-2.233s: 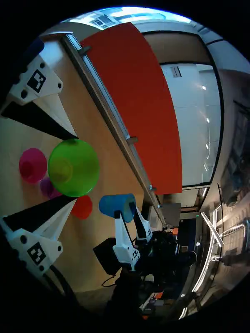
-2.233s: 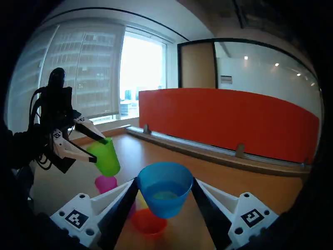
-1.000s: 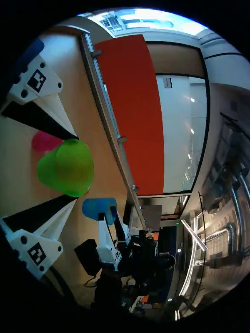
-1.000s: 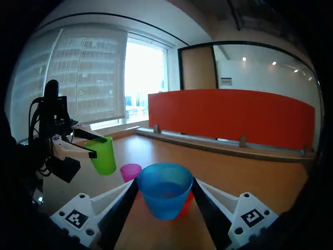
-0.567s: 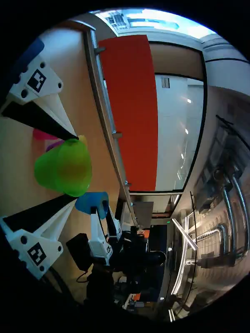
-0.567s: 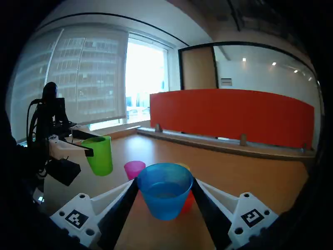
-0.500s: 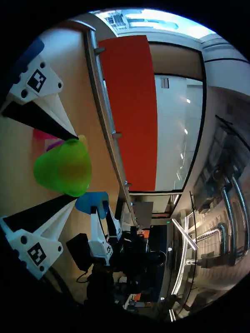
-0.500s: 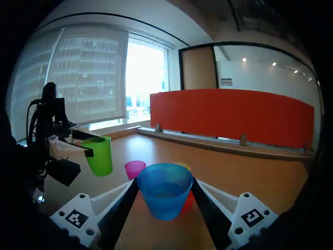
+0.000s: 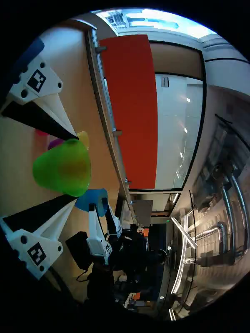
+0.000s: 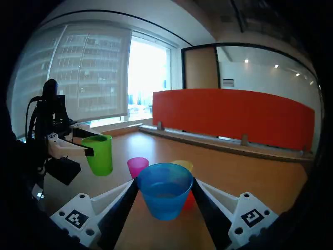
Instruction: Pour water
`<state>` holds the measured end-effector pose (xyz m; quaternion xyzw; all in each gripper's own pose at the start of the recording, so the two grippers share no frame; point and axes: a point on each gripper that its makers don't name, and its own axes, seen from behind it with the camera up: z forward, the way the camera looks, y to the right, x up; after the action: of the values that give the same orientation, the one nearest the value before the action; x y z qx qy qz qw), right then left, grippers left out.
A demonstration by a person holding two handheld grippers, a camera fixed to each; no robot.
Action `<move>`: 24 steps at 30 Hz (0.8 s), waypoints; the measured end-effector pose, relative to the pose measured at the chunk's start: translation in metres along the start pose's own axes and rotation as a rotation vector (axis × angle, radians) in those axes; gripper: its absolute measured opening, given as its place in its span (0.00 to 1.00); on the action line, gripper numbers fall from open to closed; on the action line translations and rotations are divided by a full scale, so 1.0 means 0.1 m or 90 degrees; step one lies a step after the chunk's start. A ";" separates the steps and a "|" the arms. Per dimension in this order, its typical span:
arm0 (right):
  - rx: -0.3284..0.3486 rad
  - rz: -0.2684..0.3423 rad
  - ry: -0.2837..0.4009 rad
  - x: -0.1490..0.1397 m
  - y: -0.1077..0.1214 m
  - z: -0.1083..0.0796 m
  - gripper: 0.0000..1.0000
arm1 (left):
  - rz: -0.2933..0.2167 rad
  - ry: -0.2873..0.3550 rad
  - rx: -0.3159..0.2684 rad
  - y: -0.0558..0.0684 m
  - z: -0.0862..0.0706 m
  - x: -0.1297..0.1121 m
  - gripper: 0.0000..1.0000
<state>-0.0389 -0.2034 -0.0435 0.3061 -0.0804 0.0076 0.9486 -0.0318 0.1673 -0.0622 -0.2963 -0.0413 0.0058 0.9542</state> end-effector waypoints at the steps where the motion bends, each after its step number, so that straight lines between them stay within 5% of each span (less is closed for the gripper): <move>1: 0.000 -0.001 0.001 0.01 0.00 0.00 0.92 | 0.000 0.000 0.000 0.00 0.00 0.00 0.90; 12: 0.016 -0.045 0.004 0.18 -0.04 0.00 0.92 | 0.010 -0.015 -0.017 0.05 0.02 0.00 0.89; 24: 0.053 -0.162 -0.006 0.39 -0.16 0.07 0.92 | 0.027 -0.039 -0.035 0.10 0.12 -0.03 0.89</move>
<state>-0.0003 -0.2215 -0.0413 0.3532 -0.0449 -0.1105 0.9279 -0.0357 0.1826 -0.0583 -0.3229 -0.0639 0.0340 0.9437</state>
